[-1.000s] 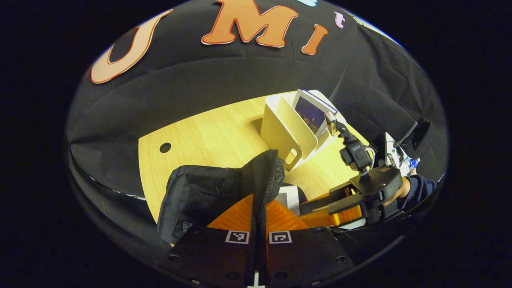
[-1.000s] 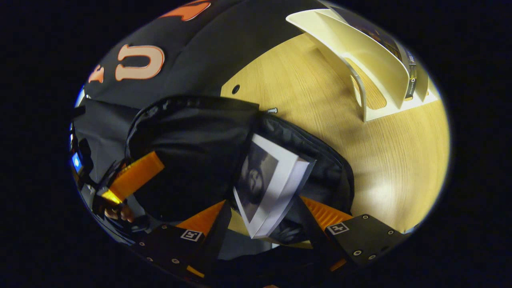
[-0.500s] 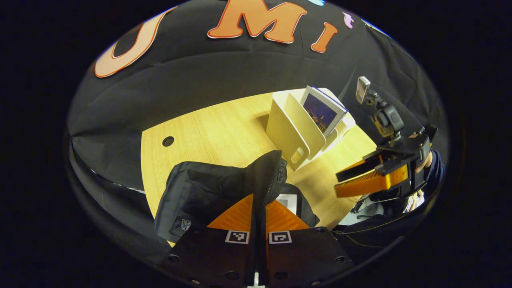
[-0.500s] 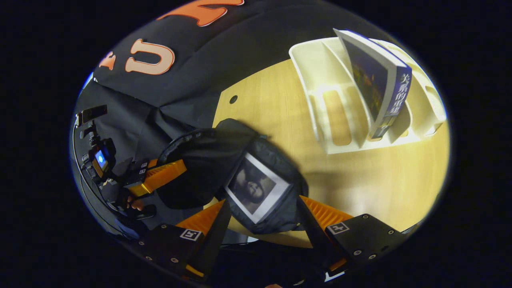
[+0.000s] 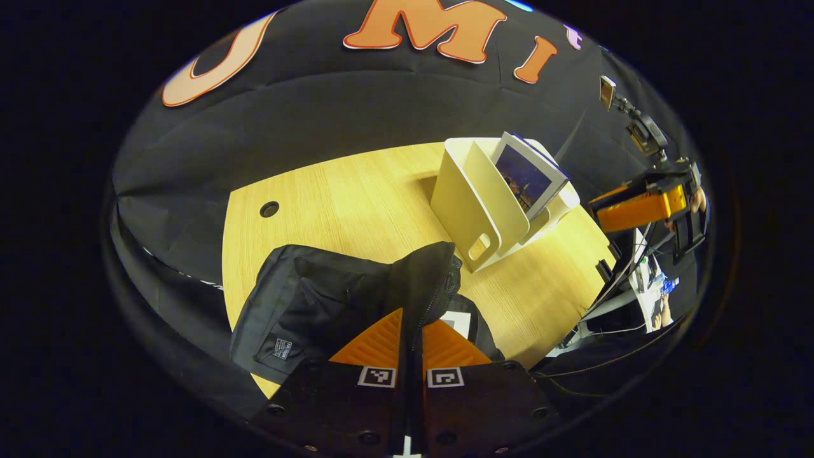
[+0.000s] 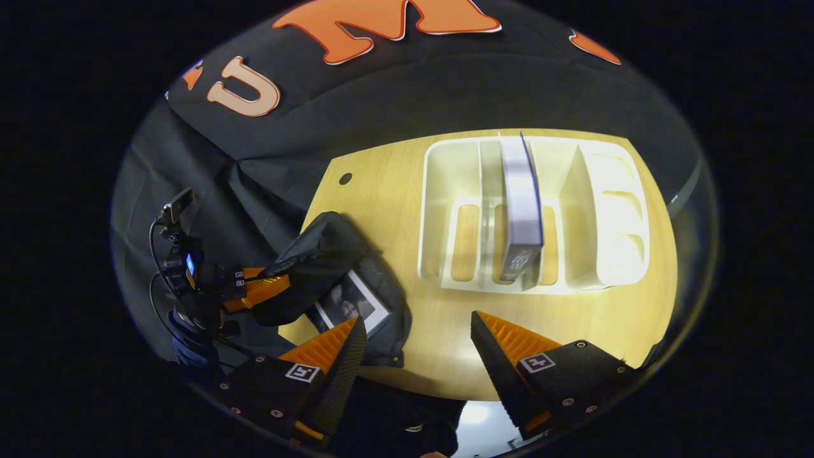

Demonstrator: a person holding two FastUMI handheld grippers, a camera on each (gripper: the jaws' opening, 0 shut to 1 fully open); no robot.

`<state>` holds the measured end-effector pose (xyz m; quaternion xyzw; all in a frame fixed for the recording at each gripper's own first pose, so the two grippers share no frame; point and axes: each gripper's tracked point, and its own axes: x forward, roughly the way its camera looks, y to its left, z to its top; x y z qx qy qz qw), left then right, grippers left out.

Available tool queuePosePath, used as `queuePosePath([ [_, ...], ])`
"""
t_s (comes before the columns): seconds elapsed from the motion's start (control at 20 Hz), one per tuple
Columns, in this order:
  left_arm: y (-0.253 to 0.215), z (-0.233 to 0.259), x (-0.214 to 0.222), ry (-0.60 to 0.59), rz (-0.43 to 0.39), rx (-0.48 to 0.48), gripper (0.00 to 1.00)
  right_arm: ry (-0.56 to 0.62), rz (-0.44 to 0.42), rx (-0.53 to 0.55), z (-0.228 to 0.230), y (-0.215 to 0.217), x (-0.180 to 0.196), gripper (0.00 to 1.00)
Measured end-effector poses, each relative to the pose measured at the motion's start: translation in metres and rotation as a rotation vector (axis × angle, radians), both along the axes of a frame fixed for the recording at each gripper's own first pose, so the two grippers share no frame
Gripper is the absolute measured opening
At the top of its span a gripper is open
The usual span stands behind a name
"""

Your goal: Open the schoolbag, grab two books from the bookshelf and put them into the schoolbag.

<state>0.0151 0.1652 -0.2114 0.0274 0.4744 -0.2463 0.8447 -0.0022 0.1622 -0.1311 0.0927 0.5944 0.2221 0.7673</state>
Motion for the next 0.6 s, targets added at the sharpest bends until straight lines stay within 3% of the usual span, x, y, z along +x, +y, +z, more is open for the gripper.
queuePosePath([
  [0.3, 0.000, 0.000, -0.001, 0.012, 0.067, 0.011, 0.04, -0.039, 0.027, -0.097, 0.003, -0.032, 0.073, 0.98],
  [0.6, 0.002, 0.000, -0.007, 0.016, 0.131, 0.028, 0.04, 0.043, 0.038, -0.103, -0.034, -0.023, 0.111, 0.98],
])
